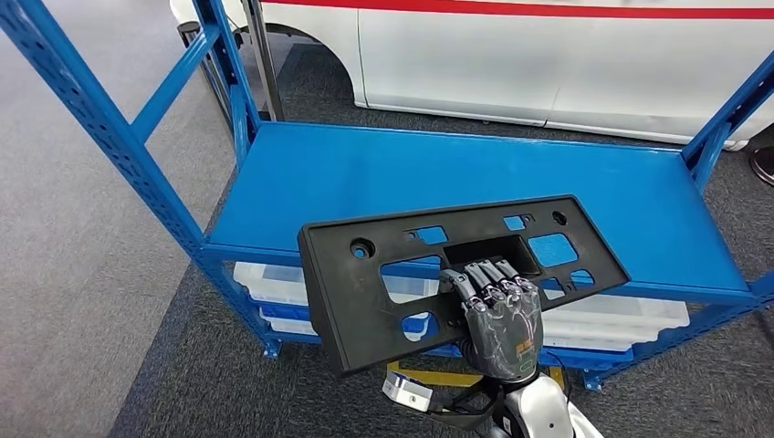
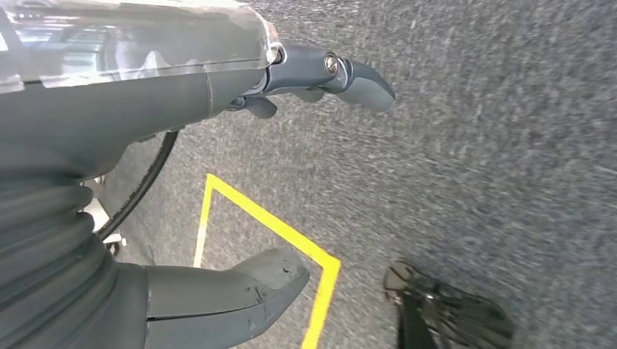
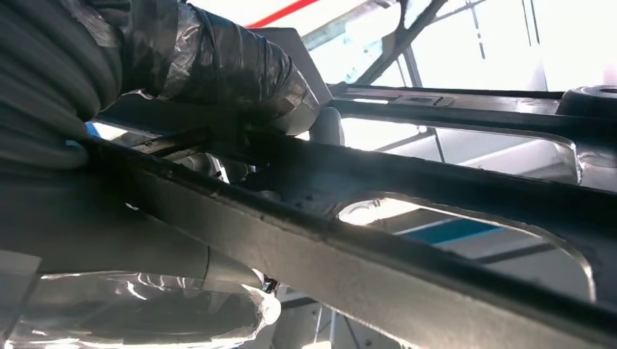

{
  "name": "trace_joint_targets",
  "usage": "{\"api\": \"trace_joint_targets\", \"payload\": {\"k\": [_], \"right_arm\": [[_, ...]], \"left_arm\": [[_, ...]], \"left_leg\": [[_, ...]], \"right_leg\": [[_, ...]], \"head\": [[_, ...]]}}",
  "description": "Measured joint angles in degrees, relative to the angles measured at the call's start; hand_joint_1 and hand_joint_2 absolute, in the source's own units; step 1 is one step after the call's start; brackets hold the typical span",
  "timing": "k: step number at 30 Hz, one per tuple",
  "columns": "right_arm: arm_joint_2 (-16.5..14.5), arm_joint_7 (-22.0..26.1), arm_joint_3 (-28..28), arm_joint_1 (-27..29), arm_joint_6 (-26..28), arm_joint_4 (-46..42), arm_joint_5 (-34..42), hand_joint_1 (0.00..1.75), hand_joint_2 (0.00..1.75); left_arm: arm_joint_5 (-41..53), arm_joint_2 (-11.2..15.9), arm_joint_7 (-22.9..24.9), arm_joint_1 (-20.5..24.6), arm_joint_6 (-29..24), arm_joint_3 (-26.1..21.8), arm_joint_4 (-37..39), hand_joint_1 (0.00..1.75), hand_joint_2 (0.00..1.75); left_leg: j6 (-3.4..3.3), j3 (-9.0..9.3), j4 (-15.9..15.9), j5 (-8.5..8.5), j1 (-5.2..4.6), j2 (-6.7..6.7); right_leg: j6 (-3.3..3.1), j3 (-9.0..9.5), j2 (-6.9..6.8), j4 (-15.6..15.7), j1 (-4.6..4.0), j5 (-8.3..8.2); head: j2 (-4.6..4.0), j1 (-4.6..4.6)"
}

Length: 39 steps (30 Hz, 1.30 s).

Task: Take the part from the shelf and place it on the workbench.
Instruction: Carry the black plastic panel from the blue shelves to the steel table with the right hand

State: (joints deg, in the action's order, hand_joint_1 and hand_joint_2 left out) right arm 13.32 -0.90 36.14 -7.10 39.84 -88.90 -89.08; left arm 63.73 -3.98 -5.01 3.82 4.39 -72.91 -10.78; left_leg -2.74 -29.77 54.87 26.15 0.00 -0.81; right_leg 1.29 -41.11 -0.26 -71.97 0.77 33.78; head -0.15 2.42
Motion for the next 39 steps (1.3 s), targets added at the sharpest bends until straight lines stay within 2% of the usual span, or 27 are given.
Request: {"api": "trace_joint_targets", "payload": {"k": [1,2,4,5,7,8,10,11,13,15,16,17,18,20,22,23,25,26,27,28,30,31,32,33,35,37,39], "right_arm": [[-0.01,-0.02,0.08,-0.01,0.00,0.26,0.01,1.75,1.75],[-0.01,-0.06,0.12,0.00,0.00,0.43,0.01,1.75,1.75],[0.00,-0.26,0.15,-0.01,0.01,0.62,-0.01,1.75,1.75],[-0.02,-0.39,0.15,-0.02,0.01,0.63,-0.04,1.75,1.75],[-0.09,-0.69,0.15,-0.04,0.02,0.65,-0.13,1.75,1.75],[-0.13,-0.78,0.15,-0.04,0.02,0.70,-0.20,1.75,1.75],[-0.18,-0.89,0.16,0.00,0.03,0.87,-0.29,1.75,1.75],[-0.21,-0.94,0.16,0.01,0.03,0.96,-0.32,1.75,1.75],[-0.24,-1.12,0.17,0.03,0.03,1.07,-0.34,1.75,1.75],[-0.25,-1.25,0.17,0.13,0.03,1.08,-0.34,1.75,1.75],[-0.25,-1.27,0.17,0.20,0.03,1.09,-0.34,1.75,1.75],[-0.25,-1.27,0.17,0.27,0.03,1.10,-0.34,1.75,1.75],[-0.25,-1.27,0.17,0.33,0.03,1.10,-0.32,1.75,1.75],[-0.26,-1.27,0.17,0.43,0.03,1.09,-0.26,1.75,1.75],[-0.27,-1.40,0.15,0.60,0.05,1.01,-0.24,1.75,1.75],[-0.24,-1.59,0.10,0.91,0.07,0.86,-0.27,1.75,1.75],[0.34,-2.15,-0.33,2.59,0.08,-0.21,-0.28,1.75,1.75],[1.03,-2.39,-0.85,4.07,0.09,-1.35,-0.17,1.75,1.75],[1.98,-2.52,-1.60,5.80,0.10,-2.81,0.06,1.75,1.75],[3.02,-2.51,-2.53,7.67,0.11,-4.41,0.34,1.75,1.75],[4.86,-2.27,-4.86,11.29,0.11,-7.61,0.87,1.75,1.75],[5.53,-2.13,-5.99,12.85,0.11,-8.89,1.04,1.75,1.75],[6.10,-1.98,-7.00,14.14,0.11,-9.97,1.20,1.75,1.75],[6.47,-1.84,-7.69,15.09,0.11,-10.69,1.32,1.75,1.75],[6.91,-1.56,-8.63,16.33,0.11,-11.88,1.51,1.75,1.75],[7.15,-1.32,-9.27,17.01,0.11,-12.82,1.61,1.75,1.75],[7.27,-0.86,-9.76,17.34,0.11,-13.27,1.77,1.75,1.75]], "left_arm": [[0.00,0.00,0.00,0.00,0.00,-0.04,0.00,0.00,1.75],[0.01,0.00,0.00,-0.01,0.00,-0.05,0.00,0.00,1.75],[0.02,0.00,0.00,-0.02,0.01,-0.07,0.00,0.00,1.75],[0.03,0.04,0.00,-0.02,0.01,-0.07,-0.01,0.00,1.75],[0.07,0.10,-0.01,-0.03,0.01,-0.08,-0.01,0.00,1.75],[0.09,0.13,-0.01,-0.04,0.01,-0.09,-0.01,0.00,1.75],[0.15,0.14,-0.02,-0.08,0.01,-0.09,0.00,0.00,1.75],[0.19,0.13,-0.01,-0.11,0.01,-0.09,0.00,0.00,1.75],[0.27,0.13,-0.01,-0.20,0.02,-0.09,0.00,0.00,1.75],[0.40,0.20,-0.02,-0.25,0.03,-0.09,0.00,0.00,1.75],[0.48,0.24,-0.04,-0.25,0.04,-0.09,0.00,0.00,1.75],[0.57,0.29,-0.07,-0.26,0.05,-0.09,0.00,0.00,1.75],[0.63,0.33,-0.11,-0.27,0.10,-0.09,0.00,0.00,1.75],[0.77,0.54,-0.17,-0.25,0.21,-0.09,-0.02,0.00,1.75],[1.00,0.84,-0.24,-0.17,0.28,-0.08,-0.07,0.00,1.75],[1.21,0.96,-0.27,-0.16,0.28,-0.07,-0.08,0.00,1.75],[1.88,0.97,-0.33,-0.24,0.27,-0.02,-0.08,0.00,1.75],[2.24,0.81,-0.34,-0.29,0.21,0.04,-0.08,0.00,1.75],[2.62,0.59,-0.40,-0.33,0.07,0.11,-0.07,0.00,1.75],[2.94,0.31,-0.49,-0.39,-0.09,0.19,-0.07,0.00,1.75],[3.43,-0.33,-0.74,-0.56,-0.40,0.34,-0.07,0.00,1.75],[3.54,-0.59,-0.83,-0.64,-0.46,0.42,-0.07,0.00,1.75],[3.62,-0.83,-0.92,-0.67,-0.50,0.48,-0.07,0.00,1.75],[3.63,-1.00,-0.96,-0.65,-0.52,0.52,-0.07,0.00,1.75],[3.63,-1.28,-1.01,-0.52,-0.52,0.56,-0.07,0.00,1.75],[3.62,-1.44,-1.02,-0.40,-0.55,0.58,-0.07,0.00,1.75],[3.50,-1.46,-1.02,-0.38,-0.59,0.59,-0.07,0.00,1.75]], "left_leg": [[0.05,-1.20,0.46,-0.53,0.03,-0.02],[0.18,-2.43,0.99,-1.03,0.07,-0.03],[0.59,-4.69,2.28,-1.78,0.19,-0.02],[0.85,-5.65,2.98,-2.05,0.16,0.02],[1.51,-6.80,4.04,-2.65,0.04,0.10],[1.85,-7.08,4.23,-3.07,-0.01,0.12],[2.53,-7.45,4.37,-3.70,0.13,0.16],[2.86,-7.86,4.80,-3.00,0.23,0.20],[3.48,-9.18,8.33,1.25,0.48,0.28],[3.86,-10.78,15.22,6.57,0.54,0.29],[3.89,-11.13,18.29,7.76,0.55,0.30],[3.78,-10.78,20.00,7.64,0.53,0.31],[3.50,-9.46,19.71,6.37,0.46,0.34],[2.21,-4.04,13.47,3.71,0.06,0.51],[0.97,1.78,5.02,3.96,-0.43,0.71],[0.65,3.27,2.49,4.46,-0.69,0.82],[0.39,3.81,0.47,3.77,-0.84,0.88],[0.12,3.59,-0.13,2.86,-0.79,0.80],[-0.24,3.28,-0.75,1.99,-0.62,0.69],[-0.42,2.76,-1.22,1.18,-0.42,0.57],[-0.58,1.03,-0.84,0.14,-0.40,0.44],[-0.42,0.04,-0.41,-0.27,-0.37,0.35],[-0.27,-1.02,0.15,-0.63,-0.30,0.23],[-0.06,-2.11,0.80,-0.92,-0.18,0.10],[0.45,-4.21,2.42,-1.29,0.11,-0.09],[1.06,-5.78,4.05,-1.58,0.12,-0.12],[1.71,-6.46,4.80,-2.19,-0.02,-0.04]], "right_leg": [[0.14,0.02,0.00,-2.54,0.08,0.17],[0.27,0.73,0.00,-3.56,0.18,-1.07],[0.46,4.81,-0.01,0.02,0.48,-4.63],[0.52,7.80,0.00,3.93,0.54,-4.78],[0.04,12.32,0.12,10.77,0.36,-2.84],[-0.32,13.04,0.18,12.25,0.15,-1.93],[-1.27,12.47,0.11,12.49,0.08,-2.43],[-1.82,11.93,0.00,12.48,0.13,-2.97],[-2.80,10.46,-0.23,12.57,0.24,-4.31],[-3.13,8.70,-0.23,12.49,0.02,-5.60],[-3.16,7.77,-0.24,12.41,-0.11,-6.25],[-3.18,6.83,-0.25,12.30,-0.26,-6.89],[-3.20,5.96,-0.25,12.19,-0.44,-7.49],[-3.20,4.57,-0.19,12.02,-0.75,-8.60],[-2.93,3.89,-0.17,12.08,-0.87,-9.59],[-2.63,3.77,-0.23,12.28,-0.68,-10.14],[-1.89,3.70,-0.32,12.81,-0.40,-11.12],[-1.55,3.57,-0.25,12.79,-0.33,-10.85],[-1.29,3.23,-0.10,12.02,-0.37,-9.52],[-1.08,2.69,0.06,10.27,-0.40,-7.18],[-0.61,1.18,0.28,3.74,-0.19,-1.55],[-0.34,0.68,0.28,0.38,-0.06,-0.08],[-0.06,0.69,0.27,-1.95,0.10,0.01],[0.21,1.51,0.26,-2.46,0.26,-1.20],[0.88,5.83,0.25,1.99,0.74,-3.89],[0.98,10.79,0.33,8.99,0.76,-3.13],[0.15,12.41,0.42,11.93,0.47,-1.78]], "head": [[0.00,0.00],[0.00,0.01],[0.00,0.01],[0.00,0.01],[0.00,0.03],[0.00,0.04],[0.00,0.04],[0.00,0.05],[0.00,0.05],[0.00,0.05],[0.00,0.05],[0.00,0.05],[0.00,0.05],[0.00,0.05],[0.00,0.04],[0.00,0.04],[0.00,0.06],[0.00,0.05],[0.00,0.04],[0.00,0.02],[0.00,-0.01],[0.00,-0.02],[0.00,-0.03],[0.00,-0.03],[0.00,-0.03],[0.00,0.00],[0.00,0.05]]}}
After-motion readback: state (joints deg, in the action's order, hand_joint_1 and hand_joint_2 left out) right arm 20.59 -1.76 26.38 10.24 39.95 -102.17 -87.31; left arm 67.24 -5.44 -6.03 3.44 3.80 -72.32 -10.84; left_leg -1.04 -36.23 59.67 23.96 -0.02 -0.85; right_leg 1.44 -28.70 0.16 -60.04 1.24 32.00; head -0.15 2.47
